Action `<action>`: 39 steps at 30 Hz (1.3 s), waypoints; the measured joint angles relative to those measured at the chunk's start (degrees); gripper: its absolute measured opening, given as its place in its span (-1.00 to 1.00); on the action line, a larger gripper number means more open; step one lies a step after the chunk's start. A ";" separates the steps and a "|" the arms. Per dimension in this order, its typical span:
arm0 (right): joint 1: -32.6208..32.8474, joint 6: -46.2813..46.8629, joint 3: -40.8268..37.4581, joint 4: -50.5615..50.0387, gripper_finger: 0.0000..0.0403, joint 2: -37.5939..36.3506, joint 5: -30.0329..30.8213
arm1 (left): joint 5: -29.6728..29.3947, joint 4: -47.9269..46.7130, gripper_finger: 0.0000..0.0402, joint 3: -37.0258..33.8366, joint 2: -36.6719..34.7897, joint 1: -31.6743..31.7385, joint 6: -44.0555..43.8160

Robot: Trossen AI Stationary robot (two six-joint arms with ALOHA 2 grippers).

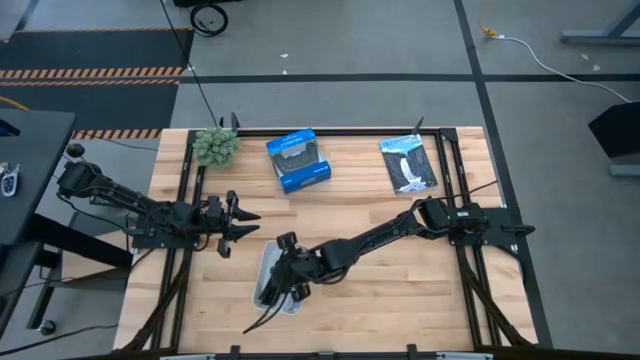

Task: Pick and place USB-C Cables
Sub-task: Adjust the black charger cable in the white bin

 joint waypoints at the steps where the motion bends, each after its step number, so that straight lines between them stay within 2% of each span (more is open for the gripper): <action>1: -0.01 0.44 0.01 0.38 -0.96 -0.02 -1.70 | 0.01 0.02 -0.34 0.00 -0.01 -0.01 0.00; 5: -0.46 3.30 -0.12 0.94 -0.97 0.25 -9.74 | 0.01 -0.12 -0.34 0.01 0.01 -0.01 0.00; 10: -1.78 5.13 -3.24 2.10 -0.97 0.85 -12.58 | -0.01 -0.17 -0.34 0.00 0.00 0.00 0.00; 20: -1.62 3.16 -0.91 -0.44 -0.94 0.74 -10.64 | 0.01 -0.17 -0.34 -0.01 0.01 0.01 0.00; 25: -0.37 -2.13 1.62 -0.99 -0.90 0.31 -10.11 | -0.01 -0.19 -0.34 0.00 0.01 0.00 0.00; 29: 0.08 -3.25 1.64 -1.02 -0.71 0.55 -10.38 | -0.01 -0.19 -0.34 -0.01 0.01 -0.01 0.00; 36: 0.68 -2.90 1.70 5.01 -0.14 0.53 -13.09 | -0.01 -0.19 -0.34 -0.01 0.01 -0.01 0.00; 39: 0.79 -3.84 1.75 7.30 0.03 1.00 -13.59 | 0.01 -0.19 -0.34 -0.01 0.01 0.01 0.00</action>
